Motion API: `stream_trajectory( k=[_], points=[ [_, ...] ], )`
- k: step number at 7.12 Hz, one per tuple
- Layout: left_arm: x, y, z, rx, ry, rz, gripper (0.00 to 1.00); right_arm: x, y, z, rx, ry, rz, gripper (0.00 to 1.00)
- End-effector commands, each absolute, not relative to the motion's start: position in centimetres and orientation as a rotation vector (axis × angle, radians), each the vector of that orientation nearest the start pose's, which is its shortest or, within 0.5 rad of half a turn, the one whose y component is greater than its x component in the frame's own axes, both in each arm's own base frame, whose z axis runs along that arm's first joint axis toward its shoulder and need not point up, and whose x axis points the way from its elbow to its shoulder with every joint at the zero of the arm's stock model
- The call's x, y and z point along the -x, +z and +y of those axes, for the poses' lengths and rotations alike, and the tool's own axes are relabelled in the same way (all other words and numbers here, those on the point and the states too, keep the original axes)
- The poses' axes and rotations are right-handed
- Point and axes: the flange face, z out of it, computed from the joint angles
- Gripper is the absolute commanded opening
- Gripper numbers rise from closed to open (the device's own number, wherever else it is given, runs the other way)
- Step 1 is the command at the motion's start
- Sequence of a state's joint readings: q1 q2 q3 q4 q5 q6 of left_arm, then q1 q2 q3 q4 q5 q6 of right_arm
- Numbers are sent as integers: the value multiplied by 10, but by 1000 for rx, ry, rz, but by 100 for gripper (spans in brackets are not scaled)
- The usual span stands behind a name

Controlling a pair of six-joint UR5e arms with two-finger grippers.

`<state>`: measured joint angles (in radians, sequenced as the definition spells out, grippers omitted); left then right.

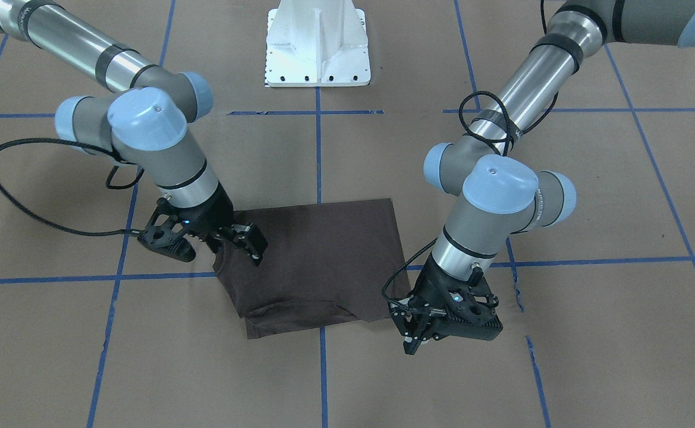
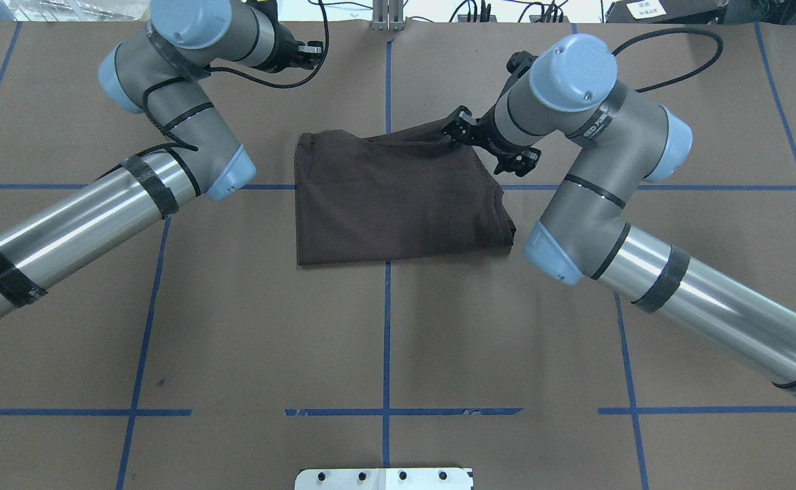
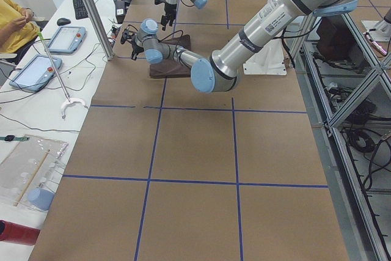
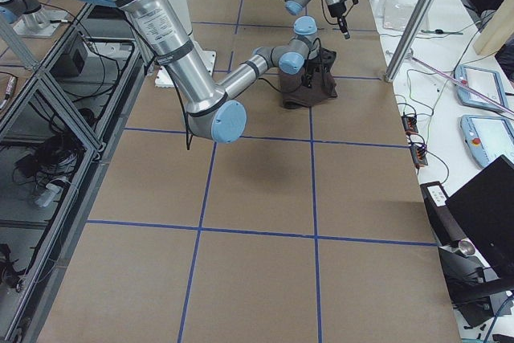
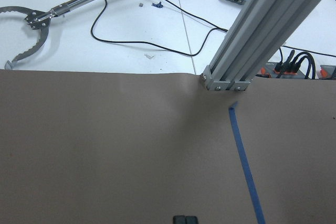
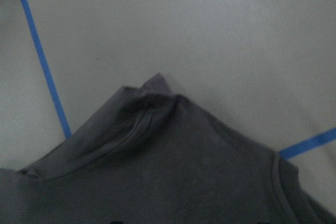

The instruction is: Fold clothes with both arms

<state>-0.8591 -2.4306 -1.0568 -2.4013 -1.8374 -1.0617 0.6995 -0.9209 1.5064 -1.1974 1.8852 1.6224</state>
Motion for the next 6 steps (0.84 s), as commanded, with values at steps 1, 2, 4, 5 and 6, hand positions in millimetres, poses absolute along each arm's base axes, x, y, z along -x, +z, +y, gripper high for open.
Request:
stream_trajectory(
  k=[1, 2, 4, 5, 6],
  points=[
    [-419, 277, -666, -535, -135, 1081, 0, 544, 244, -485, -49, 538, -1008, 0],
    [-403, 290, -646, -526, -121, 1101, 0, 548, 256, -492, -85, 545, -974, 0],
    [-396, 295, -638, -528, -122, 1106, 0, 577, 240, -556, -159, 556, -900, 0],
    [-396, 294, -637, -529, -123, 1108, 0, 582, 249, -581, -171, 550, -855, 0],
    [-397, 295, -637, -523, -129, 1109, 0, 578, 271, -602, -195, 532, -842, 0]
  ],
)
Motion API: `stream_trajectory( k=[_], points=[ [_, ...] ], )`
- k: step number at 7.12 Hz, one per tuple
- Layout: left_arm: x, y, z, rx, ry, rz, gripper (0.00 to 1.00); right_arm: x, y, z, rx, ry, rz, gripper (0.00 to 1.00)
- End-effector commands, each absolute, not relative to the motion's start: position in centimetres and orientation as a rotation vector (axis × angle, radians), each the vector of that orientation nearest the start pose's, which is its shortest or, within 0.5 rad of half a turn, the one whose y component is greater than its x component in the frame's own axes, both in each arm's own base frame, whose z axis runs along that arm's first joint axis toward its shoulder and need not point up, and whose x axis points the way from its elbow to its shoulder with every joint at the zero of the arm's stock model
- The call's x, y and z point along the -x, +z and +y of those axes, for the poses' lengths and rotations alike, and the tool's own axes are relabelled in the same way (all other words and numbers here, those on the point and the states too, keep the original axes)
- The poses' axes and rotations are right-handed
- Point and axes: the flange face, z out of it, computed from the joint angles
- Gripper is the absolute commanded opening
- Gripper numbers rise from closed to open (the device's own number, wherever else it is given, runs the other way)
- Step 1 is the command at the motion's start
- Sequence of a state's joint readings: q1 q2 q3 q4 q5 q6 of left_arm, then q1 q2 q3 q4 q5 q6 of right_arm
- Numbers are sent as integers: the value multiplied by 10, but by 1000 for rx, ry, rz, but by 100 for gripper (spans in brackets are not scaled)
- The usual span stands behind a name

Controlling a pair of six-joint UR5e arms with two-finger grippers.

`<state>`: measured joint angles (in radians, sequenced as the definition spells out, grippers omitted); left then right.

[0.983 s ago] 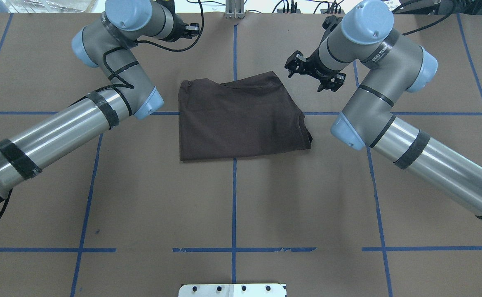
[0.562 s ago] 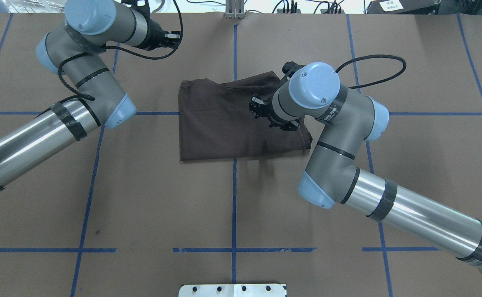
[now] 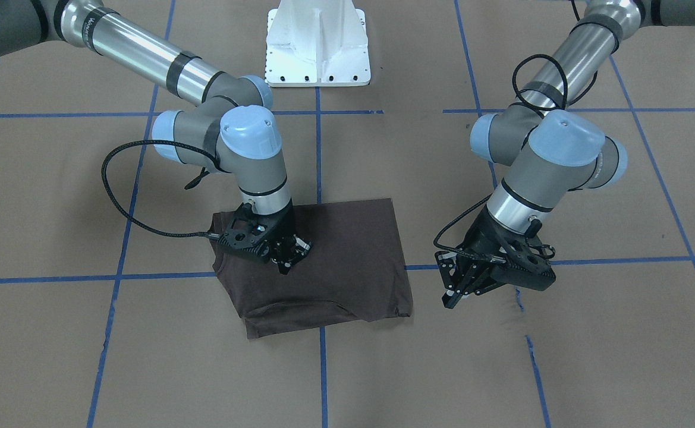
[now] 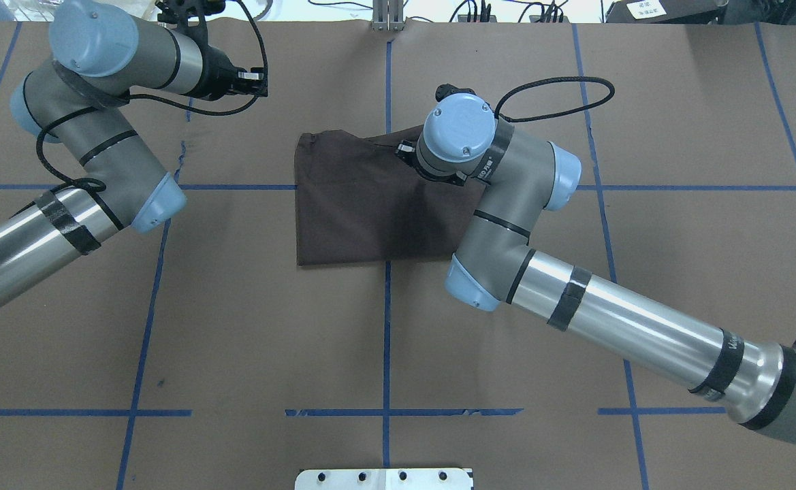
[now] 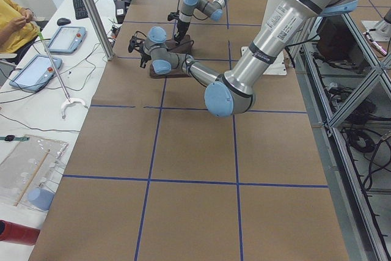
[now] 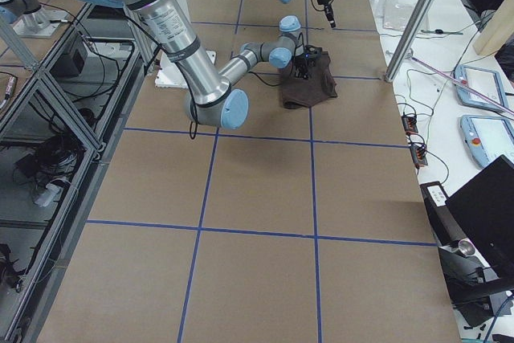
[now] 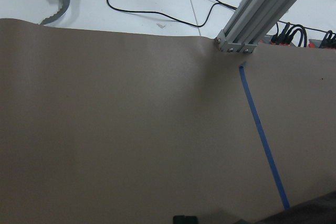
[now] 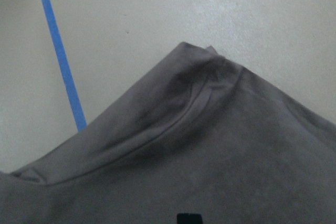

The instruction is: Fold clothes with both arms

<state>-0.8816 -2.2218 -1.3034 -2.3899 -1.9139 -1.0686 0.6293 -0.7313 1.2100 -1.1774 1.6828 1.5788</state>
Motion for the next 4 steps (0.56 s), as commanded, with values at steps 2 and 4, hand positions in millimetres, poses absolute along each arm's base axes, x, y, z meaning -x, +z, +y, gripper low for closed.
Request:
stream_trajectory(
  k=[2, 4],
  points=[
    [-397, 297, -637, -519, -130, 1106, 0, 549, 288, -668, -200, 509, -801, 0],
    [-397, 299, -637, -515, -133, 1100, 0, 455, 299, -747, -235, 596, -766, 0]
  ],
)
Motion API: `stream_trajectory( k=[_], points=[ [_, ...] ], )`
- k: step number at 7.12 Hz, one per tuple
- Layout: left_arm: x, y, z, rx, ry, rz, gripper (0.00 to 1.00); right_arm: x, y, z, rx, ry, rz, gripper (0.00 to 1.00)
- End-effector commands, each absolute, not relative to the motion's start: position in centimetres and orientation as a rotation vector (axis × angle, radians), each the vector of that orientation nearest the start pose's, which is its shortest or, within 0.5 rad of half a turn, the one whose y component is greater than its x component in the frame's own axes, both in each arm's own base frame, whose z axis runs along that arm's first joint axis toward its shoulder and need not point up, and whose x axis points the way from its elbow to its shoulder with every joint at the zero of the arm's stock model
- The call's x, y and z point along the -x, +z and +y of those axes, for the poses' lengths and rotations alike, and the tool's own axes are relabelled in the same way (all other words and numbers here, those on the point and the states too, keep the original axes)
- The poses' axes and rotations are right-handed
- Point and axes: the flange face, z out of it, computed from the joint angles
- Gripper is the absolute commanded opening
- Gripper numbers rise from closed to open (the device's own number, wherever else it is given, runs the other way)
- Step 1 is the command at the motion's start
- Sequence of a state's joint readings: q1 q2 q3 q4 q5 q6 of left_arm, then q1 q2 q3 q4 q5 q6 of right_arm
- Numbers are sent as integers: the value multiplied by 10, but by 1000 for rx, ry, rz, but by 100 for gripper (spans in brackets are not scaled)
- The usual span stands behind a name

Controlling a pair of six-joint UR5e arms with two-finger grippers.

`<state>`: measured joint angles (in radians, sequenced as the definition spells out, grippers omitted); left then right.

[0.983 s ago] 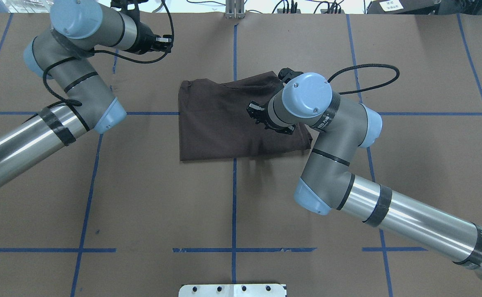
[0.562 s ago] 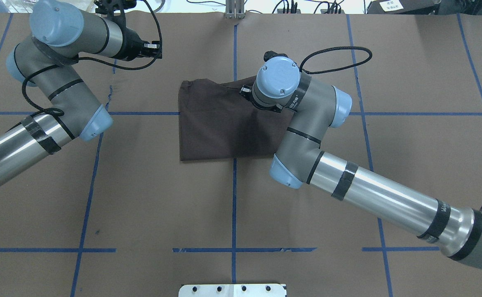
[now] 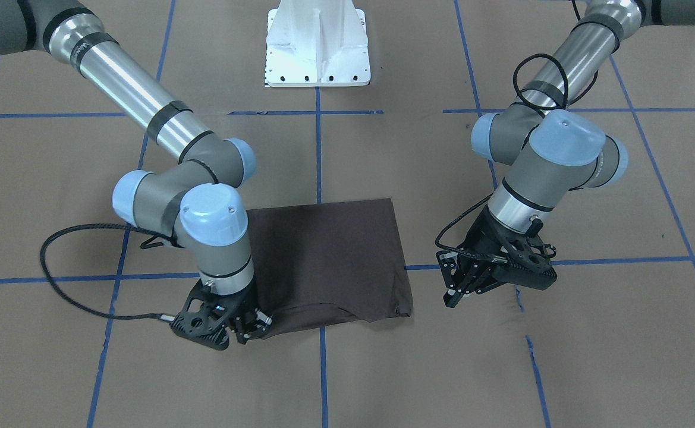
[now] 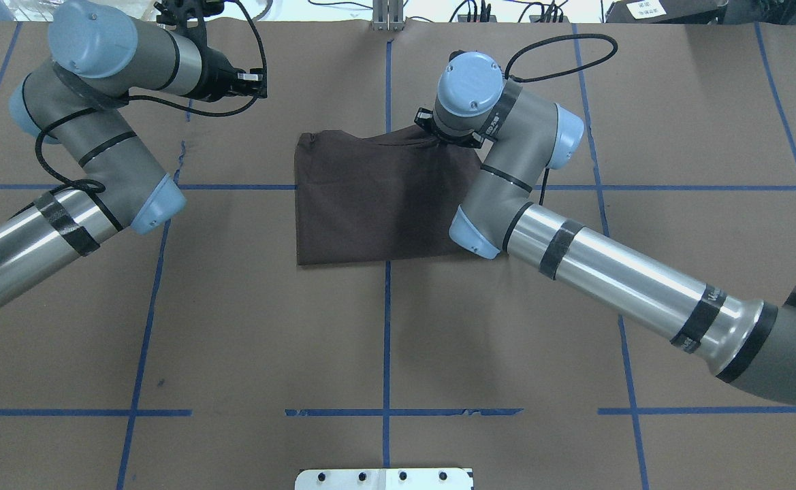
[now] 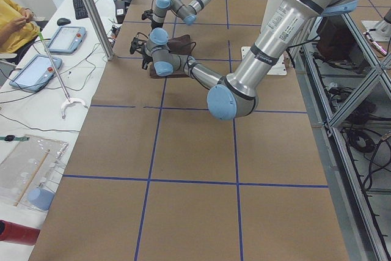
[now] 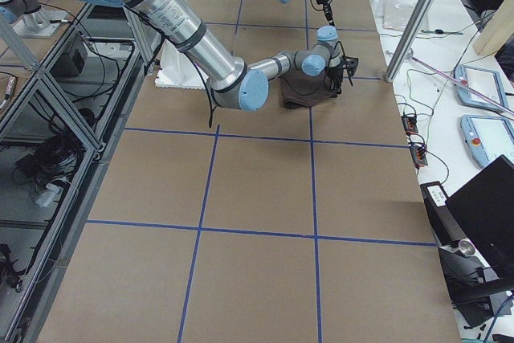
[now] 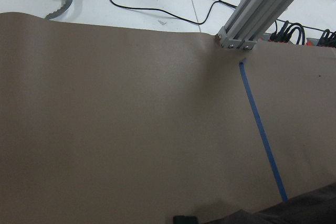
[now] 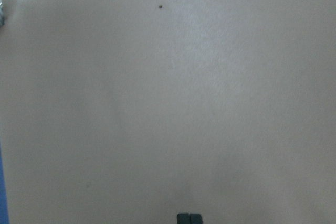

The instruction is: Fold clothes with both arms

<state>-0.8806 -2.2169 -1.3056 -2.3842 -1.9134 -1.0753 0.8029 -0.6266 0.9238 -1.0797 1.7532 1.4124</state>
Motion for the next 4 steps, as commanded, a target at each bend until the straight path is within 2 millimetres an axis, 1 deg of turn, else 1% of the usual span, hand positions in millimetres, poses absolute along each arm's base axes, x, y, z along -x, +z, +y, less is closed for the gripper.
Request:
stream_trajectory(
  k=[1, 2, 3, 4],
  points=[
    [-395, 302, -637, -514, -135, 1097, 0, 407, 293, -778, -254, 657, -764, 0],
    [-393, 312, -634, -507, -136, 1090, 0, 366, 300, -794, -230, 658, -779, 0],
    [-375, 328, -622, -501, -126, 1089, 0, 320, 345, -788, -237, 532, -768, 0],
    [-336, 356, -609, -459, -124, 1099, 0, 265, 400, -771, -248, 408, -752, 0]
  ],
)
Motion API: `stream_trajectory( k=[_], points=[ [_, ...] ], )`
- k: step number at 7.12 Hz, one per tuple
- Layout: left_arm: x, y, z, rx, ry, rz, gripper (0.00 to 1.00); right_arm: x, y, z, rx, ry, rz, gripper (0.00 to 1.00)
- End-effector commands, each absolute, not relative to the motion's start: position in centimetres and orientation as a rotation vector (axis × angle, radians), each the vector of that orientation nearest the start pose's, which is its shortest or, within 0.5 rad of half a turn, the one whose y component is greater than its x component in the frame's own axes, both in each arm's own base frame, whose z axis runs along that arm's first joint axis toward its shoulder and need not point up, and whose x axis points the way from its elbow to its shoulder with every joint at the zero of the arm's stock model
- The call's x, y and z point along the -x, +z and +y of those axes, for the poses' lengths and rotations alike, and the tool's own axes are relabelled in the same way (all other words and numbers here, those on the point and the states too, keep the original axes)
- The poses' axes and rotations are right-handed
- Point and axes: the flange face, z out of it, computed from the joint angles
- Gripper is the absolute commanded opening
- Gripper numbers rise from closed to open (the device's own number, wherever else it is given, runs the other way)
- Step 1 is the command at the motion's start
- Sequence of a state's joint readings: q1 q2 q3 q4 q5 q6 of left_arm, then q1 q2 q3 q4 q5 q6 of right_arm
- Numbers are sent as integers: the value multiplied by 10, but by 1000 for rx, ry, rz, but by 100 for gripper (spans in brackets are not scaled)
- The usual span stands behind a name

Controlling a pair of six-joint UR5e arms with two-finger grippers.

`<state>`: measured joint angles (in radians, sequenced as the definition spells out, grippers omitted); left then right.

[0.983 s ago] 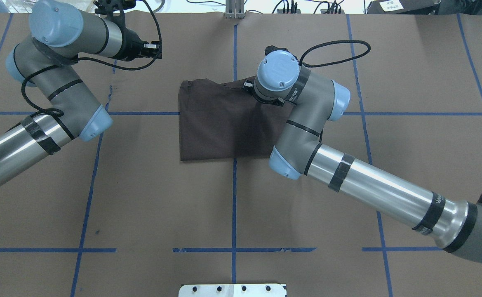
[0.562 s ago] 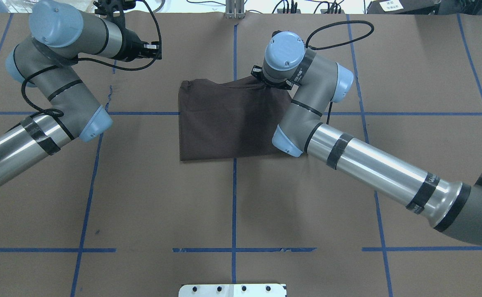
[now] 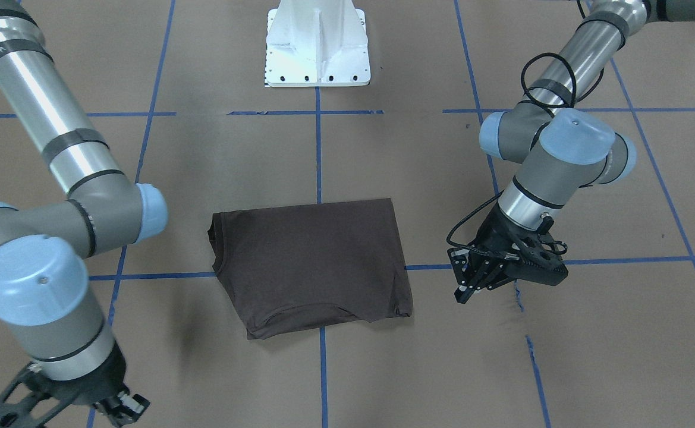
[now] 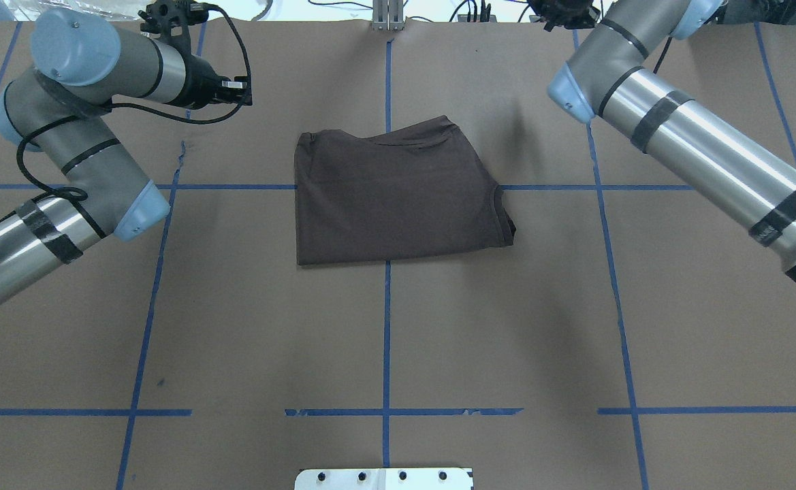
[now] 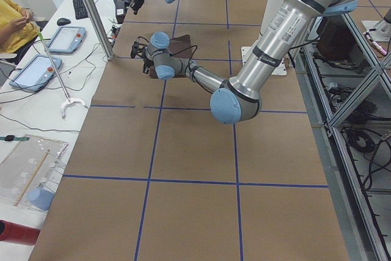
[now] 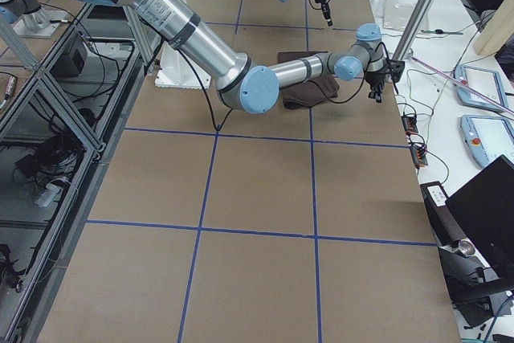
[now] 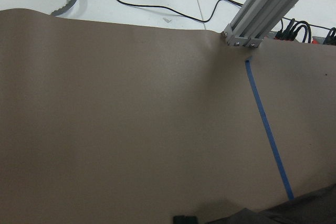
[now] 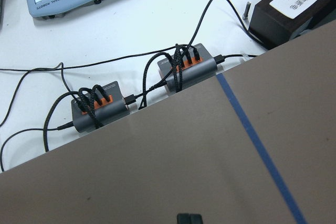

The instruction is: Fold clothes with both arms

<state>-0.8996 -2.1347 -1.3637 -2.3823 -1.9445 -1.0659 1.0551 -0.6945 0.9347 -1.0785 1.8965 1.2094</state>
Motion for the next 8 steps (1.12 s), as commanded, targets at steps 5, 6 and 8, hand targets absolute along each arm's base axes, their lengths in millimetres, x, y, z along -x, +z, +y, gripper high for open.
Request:
stream_trajectory(
  k=[5, 6, 8],
  points=[
    [-63, 437, -536, -519, 125, 882, 0, -47, 582, -657, -210, 125, -878, 0],
    [-35, 427, -491, -452, 128, 867, 13, -61, 597, -596, -180, 133, -954, 0],
    [-11, 413, -452, -293, 60, 814, 99, -47, 629, -558, -135, 102, -943, 98]
  ],
)
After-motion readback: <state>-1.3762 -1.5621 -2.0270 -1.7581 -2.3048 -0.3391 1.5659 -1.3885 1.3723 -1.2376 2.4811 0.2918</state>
